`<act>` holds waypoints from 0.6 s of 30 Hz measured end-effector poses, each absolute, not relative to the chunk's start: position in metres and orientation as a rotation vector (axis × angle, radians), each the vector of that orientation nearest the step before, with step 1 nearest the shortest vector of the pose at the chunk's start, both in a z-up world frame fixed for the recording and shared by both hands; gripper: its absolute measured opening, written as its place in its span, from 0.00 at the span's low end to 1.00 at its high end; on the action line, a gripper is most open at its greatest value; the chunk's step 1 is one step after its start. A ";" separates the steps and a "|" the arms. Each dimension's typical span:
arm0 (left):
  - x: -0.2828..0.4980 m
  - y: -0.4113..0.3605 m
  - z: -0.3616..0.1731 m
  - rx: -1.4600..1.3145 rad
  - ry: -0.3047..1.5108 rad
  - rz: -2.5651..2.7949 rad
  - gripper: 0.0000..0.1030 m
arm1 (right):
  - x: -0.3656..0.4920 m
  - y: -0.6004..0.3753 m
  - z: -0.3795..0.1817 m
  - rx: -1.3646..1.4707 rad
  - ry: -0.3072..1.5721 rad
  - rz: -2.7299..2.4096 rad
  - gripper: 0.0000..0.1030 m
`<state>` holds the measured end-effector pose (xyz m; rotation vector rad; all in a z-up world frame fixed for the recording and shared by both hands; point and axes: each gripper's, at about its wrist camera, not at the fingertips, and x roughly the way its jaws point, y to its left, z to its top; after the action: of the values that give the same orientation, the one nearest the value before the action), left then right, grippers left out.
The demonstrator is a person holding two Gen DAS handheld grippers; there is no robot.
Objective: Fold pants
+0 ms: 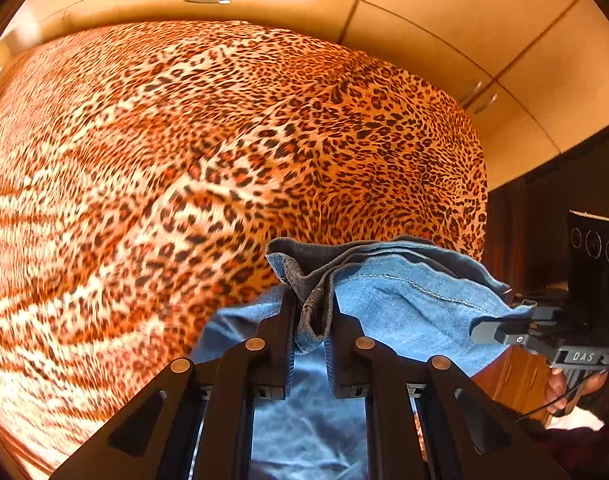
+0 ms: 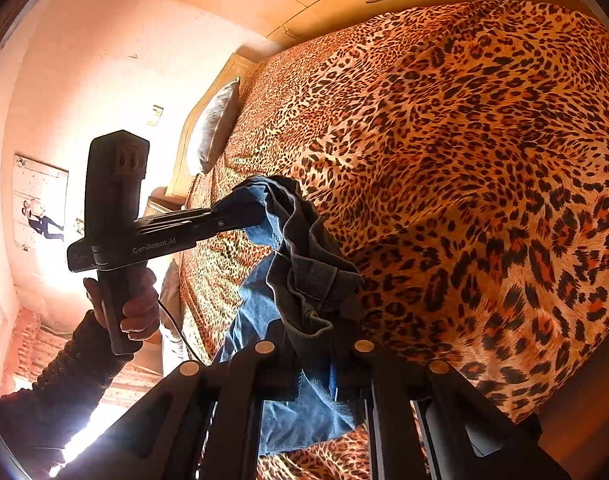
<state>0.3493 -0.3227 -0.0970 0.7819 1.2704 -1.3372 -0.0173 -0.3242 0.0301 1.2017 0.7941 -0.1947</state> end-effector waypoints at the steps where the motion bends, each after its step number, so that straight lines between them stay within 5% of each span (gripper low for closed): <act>1: 0.351 -0.316 -0.094 0.770 1.266 -1.332 0.10 | -0.016 -0.321 0.033 1.194 0.796 -0.187 0.08; 11: 0.376 -0.246 -0.076 0.695 1.263 -1.259 0.10 | 0.013 -0.274 0.055 1.105 0.840 -0.088 0.08; 18: 0.355 -0.298 -0.100 0.798 1.247 -1.215 0.14 | -0.008 -0.297 0.037 1.216 0.822 -0.209 0.08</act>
<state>0.3553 -0.2982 -0.1002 0.7984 1.2471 -1.2149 -0.0084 -0.2971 0.0370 1.2165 0.8217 -0.2094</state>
